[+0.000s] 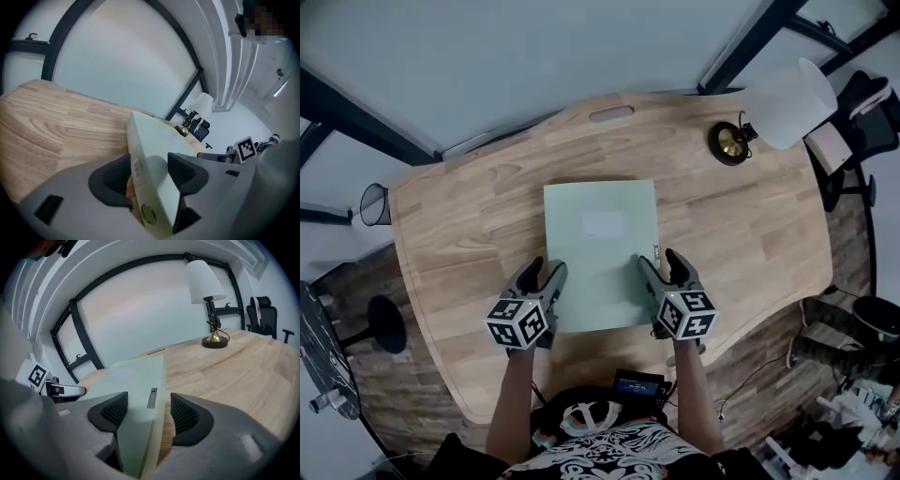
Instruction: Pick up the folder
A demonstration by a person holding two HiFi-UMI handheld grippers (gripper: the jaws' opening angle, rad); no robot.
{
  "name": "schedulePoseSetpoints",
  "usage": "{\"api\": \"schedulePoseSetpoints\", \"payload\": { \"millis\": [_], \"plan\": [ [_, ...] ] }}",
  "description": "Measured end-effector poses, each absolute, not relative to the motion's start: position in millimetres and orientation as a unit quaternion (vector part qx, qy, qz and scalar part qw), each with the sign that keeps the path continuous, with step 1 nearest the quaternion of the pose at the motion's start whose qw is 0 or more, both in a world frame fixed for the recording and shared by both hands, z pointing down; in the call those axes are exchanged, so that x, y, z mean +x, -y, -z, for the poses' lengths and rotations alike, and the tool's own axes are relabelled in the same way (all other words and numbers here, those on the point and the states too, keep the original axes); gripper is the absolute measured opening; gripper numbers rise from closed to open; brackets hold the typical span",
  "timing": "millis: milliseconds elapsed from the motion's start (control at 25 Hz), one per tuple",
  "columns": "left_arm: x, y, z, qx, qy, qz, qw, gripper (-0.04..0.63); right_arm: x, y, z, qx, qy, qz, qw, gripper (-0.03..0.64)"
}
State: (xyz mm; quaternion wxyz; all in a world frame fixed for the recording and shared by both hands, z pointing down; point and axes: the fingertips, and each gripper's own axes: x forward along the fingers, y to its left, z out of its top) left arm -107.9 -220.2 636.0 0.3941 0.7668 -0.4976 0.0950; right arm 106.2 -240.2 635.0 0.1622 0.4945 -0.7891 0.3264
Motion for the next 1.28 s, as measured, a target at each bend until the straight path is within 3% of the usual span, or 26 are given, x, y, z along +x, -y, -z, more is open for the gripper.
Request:
{"api": "schedulePoseSetpoints", "payload": {
  "millis": [280,640,1280],
  "plan": [
    [-107,224,-636,0.768,0.486,-0.068,0.412,0.235,105,244,-643,0.46,0.785,-0.398,0.112,0.273],
    [-101,224,-639,0.768,0.476,-0.067,0.423,0.235,100,244,-644,0.427,0.79,-0.429,0.097,0.255],
    [-96,214,-638,0.763,0.48,-0.098,0.421,0.23,102,225,-641,0.444,0.78,-0.425,0.118,0.241]
  ]
}}
